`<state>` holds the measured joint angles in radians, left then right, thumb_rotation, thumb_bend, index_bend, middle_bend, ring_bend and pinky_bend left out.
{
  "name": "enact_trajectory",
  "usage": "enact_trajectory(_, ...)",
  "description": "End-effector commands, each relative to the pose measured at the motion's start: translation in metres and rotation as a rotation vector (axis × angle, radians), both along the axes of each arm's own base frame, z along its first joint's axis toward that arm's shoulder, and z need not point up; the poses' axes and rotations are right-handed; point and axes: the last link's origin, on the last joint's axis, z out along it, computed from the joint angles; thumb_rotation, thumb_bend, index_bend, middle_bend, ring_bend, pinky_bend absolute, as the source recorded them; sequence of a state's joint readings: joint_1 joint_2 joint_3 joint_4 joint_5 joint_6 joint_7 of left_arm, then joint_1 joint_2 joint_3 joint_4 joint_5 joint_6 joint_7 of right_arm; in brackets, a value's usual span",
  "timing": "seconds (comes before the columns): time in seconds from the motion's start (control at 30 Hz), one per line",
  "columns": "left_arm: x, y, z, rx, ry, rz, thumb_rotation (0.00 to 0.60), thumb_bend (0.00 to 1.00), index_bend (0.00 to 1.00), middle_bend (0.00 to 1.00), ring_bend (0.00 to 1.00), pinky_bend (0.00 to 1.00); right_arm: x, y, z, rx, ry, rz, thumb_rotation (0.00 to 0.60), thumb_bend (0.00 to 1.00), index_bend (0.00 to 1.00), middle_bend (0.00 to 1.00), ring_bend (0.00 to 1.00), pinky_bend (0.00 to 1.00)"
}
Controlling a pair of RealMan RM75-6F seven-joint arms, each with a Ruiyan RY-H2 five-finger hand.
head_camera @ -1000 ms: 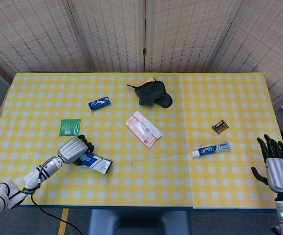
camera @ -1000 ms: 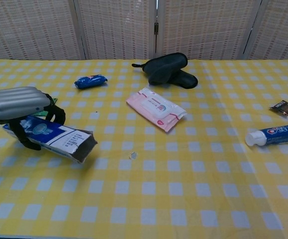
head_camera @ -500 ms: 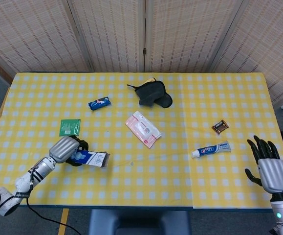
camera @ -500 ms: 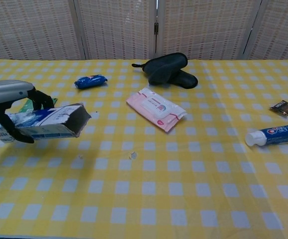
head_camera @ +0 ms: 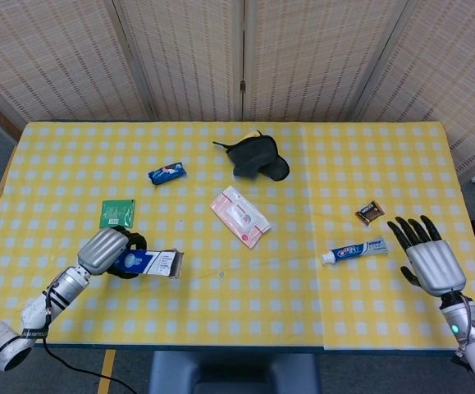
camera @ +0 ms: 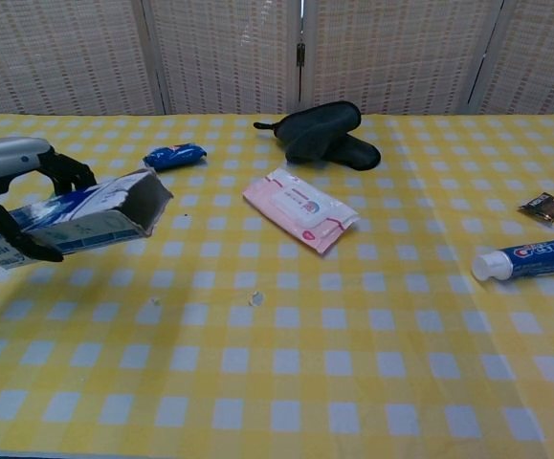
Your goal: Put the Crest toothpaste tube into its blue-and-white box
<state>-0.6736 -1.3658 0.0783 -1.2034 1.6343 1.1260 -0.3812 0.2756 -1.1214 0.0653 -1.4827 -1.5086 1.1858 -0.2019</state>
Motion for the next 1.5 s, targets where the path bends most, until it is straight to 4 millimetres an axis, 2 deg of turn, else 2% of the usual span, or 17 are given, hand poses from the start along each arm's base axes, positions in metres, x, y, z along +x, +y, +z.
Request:
enact_trajectory(0.03, 0.001, -0.001, -0.001, -0.003, 0.005, -0.006, 0.600, 0.13, 0.63, 0.72, 0.57, 0.42, 0.008, -0.012, -0.014, 0.063, 0.022, 0.050, 0.600, 0.38, 0.15, 0.19, 0.17, 0.13)
enact_trajectory(0.3, 0.004, -0.004, 0.001, 0.006, -0.001, -0.014, 0.600, 0.13, 0.63, 0.72, 0.57, 0.42, 0.023, -0.041, -0.046, 0.145, 0.039, 0.034, 0.600, 0.38, 0.25, 0.24, 0.21, 0.17)
enact_trajectory(0.5, 0.002, -0.005, 0.004, 0.008, 0.002, -0.008, 0.600, 0.13, 0.63, 0.72, 0.57, 0.42, 0.025, -0.057, -0.073, 0.180, 0.067, 0.025, 0.600, 0.38, 0.27, 0.25, 0.22, 0.17)
enact_trajectory(0.77, -0.002, -0.005, 0.008, 0.019, 0.000, 0.001, 0.600, 0.13, 0.63, 0.72, 0.57, 0.42, 0.028, -0.065, -0.101, 0.228, 0.102, 0.030, 0.600, 0.38, 0.30, 0.27, 0.23, 0.18)
enact_trajectory(1.07, -0.006, -0.004, 0.011, 0.025, -0.003, 0.006, 0.600, 0.13, 0.63, 0.72, 0.57, 0.42, 0.031, -0.065, -0.115, 0.256, 0.111, 0.031, 0.600, 0.38, 0.33, 0.29, 0.24, 0.19)
enact_trajectory(1.33, -0.009, -0.003, 0.012, 0.023, -0.002, 0.016, 0.600, 0.13, 0.63, 0.72, 0.57, 0.42, 0.032, -0.066, -0.124, 0.248, 0.127, 0.046, 0.600, 0.38, 0.49, 0.41, 0.36, 0.28)
enact_trajectory(1.4, -0.010, -0.002, 0.012, 0.021, -0.005, 0.019, 0.600, 0.13, 0.63, 0.72, 0.57, 0.42, 0.033, -0.067, -0.125, 0.229, 0.125, 0.058, 0.600, 0.38, 0.56, 0.47, 0.40, 0.34)
enact_trajectory(1.5, -0.010, -0.002, 0.013, 0.021, -0.006, 0.020, 0.600, 0.13, 0.63, 0.72, 0.57, 0.42, 0.038, -0.068, -0.125, 0.186, 0.109, 0.091, 0.600, 0.38, 0.68, 0.59, 0.50, 0.48)
